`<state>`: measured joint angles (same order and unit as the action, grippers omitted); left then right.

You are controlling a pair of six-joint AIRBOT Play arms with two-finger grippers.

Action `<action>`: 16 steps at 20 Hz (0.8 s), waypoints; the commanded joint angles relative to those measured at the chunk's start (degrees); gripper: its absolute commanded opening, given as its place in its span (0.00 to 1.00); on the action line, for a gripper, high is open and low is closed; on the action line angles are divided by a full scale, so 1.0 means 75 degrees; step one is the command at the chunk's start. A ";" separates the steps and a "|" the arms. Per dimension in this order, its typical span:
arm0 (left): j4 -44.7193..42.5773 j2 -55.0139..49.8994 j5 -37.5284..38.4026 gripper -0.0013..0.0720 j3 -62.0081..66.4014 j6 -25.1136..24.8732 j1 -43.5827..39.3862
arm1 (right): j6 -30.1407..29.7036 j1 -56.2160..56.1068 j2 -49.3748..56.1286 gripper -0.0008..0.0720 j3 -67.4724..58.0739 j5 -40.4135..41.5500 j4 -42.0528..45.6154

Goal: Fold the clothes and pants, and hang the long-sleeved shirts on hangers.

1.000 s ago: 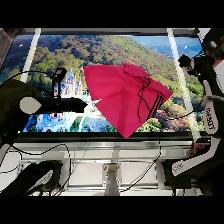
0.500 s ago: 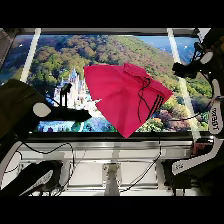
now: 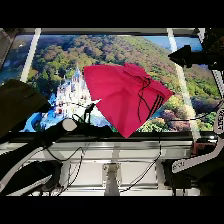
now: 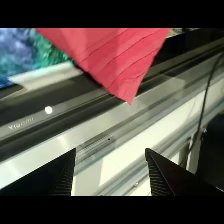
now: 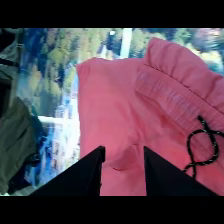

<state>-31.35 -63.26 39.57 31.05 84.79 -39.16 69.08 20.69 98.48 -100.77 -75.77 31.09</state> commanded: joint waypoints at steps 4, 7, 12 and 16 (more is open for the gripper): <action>0.1475 -0.1230 -0.1679 0.71 -0.0023 0.0460 -0.0621 | 0.0323 0.0038 -0.0003 0.42 -0.0050 -0.0117 -0.0321; 0.1734 -0.1367 -0.2221 0.69 -0.0006 0.0452 -0.0621 | 0.0323 0.0038 -0.0003 0.42 -0.0050 -0.0160 -0.0321; 0.1731 -0.1553 -0.2576 0.67 0.0294 0.0431 -0.0621 | 0.0323 0.0038 -0.0003 0.42 -0.0050 -0.0169 -0.0321; 0.1737 -0.2142 -0.2460 0.67 0.0953 0.0437 -0.0621 | 0.0323 0.0038 -0.0003 0.42 -0.0050 -0.0166 -0.0321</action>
<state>-18.70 -76.75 21.10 35.33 88.14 -43.79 71.46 20.95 98.48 -101.08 -76.95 28.73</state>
